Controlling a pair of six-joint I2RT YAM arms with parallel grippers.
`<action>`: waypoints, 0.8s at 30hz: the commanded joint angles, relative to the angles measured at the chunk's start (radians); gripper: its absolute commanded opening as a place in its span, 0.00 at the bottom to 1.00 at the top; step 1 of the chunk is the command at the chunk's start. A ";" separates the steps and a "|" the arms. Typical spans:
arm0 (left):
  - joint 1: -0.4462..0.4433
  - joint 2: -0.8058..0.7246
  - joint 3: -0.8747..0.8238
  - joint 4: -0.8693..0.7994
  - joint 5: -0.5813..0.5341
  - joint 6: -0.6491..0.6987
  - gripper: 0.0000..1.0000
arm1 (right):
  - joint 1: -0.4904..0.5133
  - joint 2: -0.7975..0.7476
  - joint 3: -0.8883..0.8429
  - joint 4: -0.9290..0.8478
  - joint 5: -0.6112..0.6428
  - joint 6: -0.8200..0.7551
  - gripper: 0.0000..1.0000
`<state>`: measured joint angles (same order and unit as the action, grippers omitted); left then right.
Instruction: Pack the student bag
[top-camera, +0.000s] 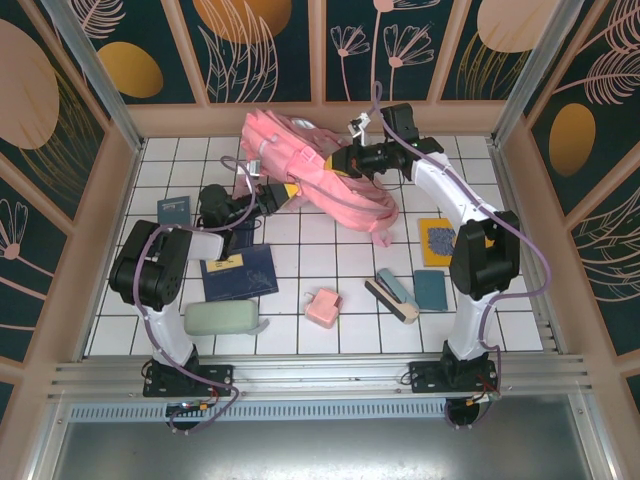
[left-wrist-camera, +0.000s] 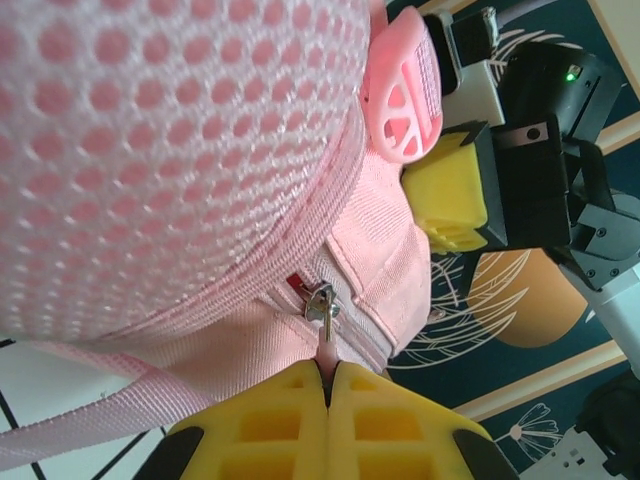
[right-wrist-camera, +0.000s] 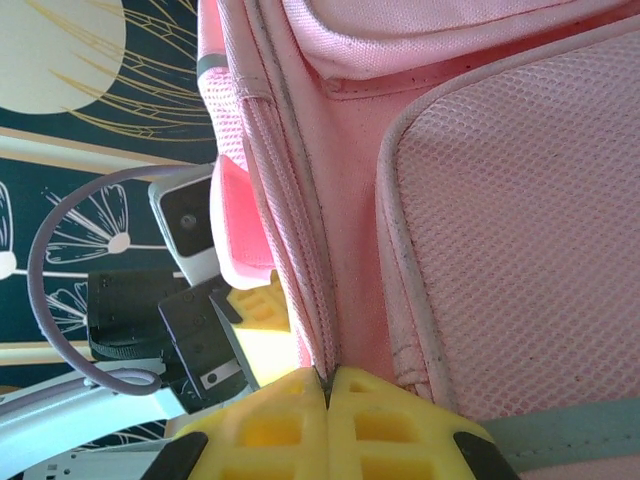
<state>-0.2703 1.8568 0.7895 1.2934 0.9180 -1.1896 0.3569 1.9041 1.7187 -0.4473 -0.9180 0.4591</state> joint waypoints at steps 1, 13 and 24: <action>-0.020 -0.039 -0.030 0.018 0.009 0.032 0.01 | 0.004 -0.015 -0.001 0.094 -0.010 0.013 0.00; -0.140 0.000 -0.038 0.103 -0.041 -0.023 0.02 | 0.034 0.004 -0.007 0.105 0.030 0.018 0.00; -0.281 0.028 -0.053 0.096 -0.114 -0.005 0.03 | 0.068 0.031 0.006 0.081 0.099 0.003 0.00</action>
<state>-0.5083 1.8709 0.7387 1.3277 0.8024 -1.2057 0.4099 1.9171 1.7031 -0.4366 -0.8387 0.4610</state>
